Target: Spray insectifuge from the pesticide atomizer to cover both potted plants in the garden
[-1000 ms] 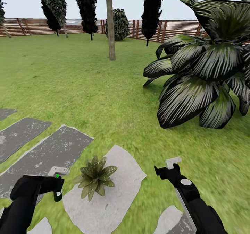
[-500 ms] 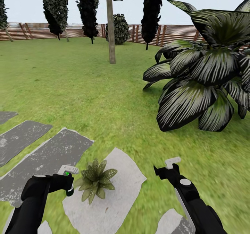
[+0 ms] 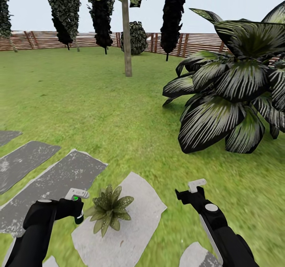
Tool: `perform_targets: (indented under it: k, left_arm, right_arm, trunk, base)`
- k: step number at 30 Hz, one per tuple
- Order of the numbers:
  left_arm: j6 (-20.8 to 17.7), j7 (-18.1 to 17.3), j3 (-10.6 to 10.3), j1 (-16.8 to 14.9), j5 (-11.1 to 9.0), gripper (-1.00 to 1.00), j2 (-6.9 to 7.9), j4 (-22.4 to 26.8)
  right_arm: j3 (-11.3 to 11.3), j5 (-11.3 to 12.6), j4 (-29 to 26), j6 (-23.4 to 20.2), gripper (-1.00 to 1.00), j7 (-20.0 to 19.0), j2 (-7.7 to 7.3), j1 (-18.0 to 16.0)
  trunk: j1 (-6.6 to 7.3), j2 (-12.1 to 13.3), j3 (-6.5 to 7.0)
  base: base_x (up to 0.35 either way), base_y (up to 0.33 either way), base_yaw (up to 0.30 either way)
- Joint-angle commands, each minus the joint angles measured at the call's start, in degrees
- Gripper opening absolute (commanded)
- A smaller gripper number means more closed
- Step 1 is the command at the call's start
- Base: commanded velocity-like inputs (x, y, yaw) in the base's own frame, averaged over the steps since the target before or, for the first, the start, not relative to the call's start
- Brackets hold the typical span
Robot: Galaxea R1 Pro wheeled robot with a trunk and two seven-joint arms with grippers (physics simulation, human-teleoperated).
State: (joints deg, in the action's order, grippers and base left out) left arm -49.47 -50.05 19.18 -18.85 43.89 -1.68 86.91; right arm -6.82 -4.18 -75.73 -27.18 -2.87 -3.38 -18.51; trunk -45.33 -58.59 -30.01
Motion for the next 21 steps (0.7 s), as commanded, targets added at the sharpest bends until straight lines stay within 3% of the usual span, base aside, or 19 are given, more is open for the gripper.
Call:
perform_targets:
  k: [1,21]
  left_arm:
    - [-0.1,-0.5,0.2,-0.1,0.6,-1.00,-0.04,0.1]
    - [-0.1,-0.5,0.2,0.0,0.6,-1.00,0.01,0.0]
  right_arm:
    - [0.0,-0.5,-0.1,-0.3,1.00,-0.3,-0.04,0.0]
    - [0.0,-0.5,0.0,-0.3,1.00,-0.3,-0.05,0.0]
  trunk:
    - [0.22,0.4,0.22]
    - [4.61,8.4,5.64]
  base:
    - [0.000,0.000,0.000]
    - [0.000,0.000,0.000]
